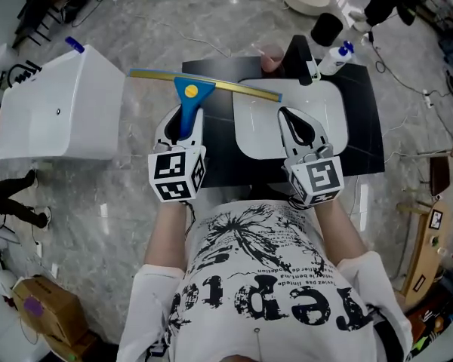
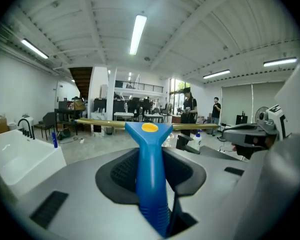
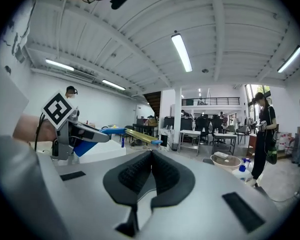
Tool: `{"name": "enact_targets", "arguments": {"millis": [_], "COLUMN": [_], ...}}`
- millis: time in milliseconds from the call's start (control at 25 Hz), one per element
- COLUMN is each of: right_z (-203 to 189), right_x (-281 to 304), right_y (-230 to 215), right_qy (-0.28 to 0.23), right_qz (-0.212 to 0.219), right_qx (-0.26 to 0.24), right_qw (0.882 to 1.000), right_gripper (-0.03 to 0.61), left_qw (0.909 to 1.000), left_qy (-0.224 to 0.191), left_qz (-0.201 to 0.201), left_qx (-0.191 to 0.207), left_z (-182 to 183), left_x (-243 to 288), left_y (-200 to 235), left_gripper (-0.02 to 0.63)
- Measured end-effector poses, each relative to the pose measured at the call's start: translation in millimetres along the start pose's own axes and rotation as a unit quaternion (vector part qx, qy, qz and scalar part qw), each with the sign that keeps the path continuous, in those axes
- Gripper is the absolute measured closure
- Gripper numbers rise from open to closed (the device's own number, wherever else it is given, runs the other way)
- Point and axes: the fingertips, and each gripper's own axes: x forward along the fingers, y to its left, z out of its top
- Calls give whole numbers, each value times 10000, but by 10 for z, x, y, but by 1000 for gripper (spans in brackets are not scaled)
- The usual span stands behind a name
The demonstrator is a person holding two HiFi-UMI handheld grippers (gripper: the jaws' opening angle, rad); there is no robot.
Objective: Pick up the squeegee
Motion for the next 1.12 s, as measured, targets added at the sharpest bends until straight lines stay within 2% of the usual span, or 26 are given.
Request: {"name": "enact_targets", "arguments": {"millis": [160, 320, 480, 640, 1120], "right_z": [260, 487, 652, 708, 644], "right_x": [-131, -228, -276, -259, -66], "right_y": [-68, -149, -215, -208, -261], "right_qy": [-399, -746, -977, -1027, -925], "right_qz": [-69, -105, -107, 49, 193], "right_qx": [-54, -174, -182, -185, -172], "right_qw": [9992, 9970, 9950, 9945, 9954], "right_gripper": [565, 565, 565, 566, 566], "left_qw": [9980, 9922, 9864, 9856, 9882], "left_qy": [-598, -1180, -1550, -1622, -1445], "left_qz": [-159, -228, -154, -163, -265], "left_qx": [149, 341, 517, 457, 428], "left_z": [414, 746, 943, 997, 910], "left_x": [-152, -266, -313, -299, -84], "left_y": [-77, -144, -157, -158, -135], "left_gripper": [477, 477, 477, 477, 477]}}
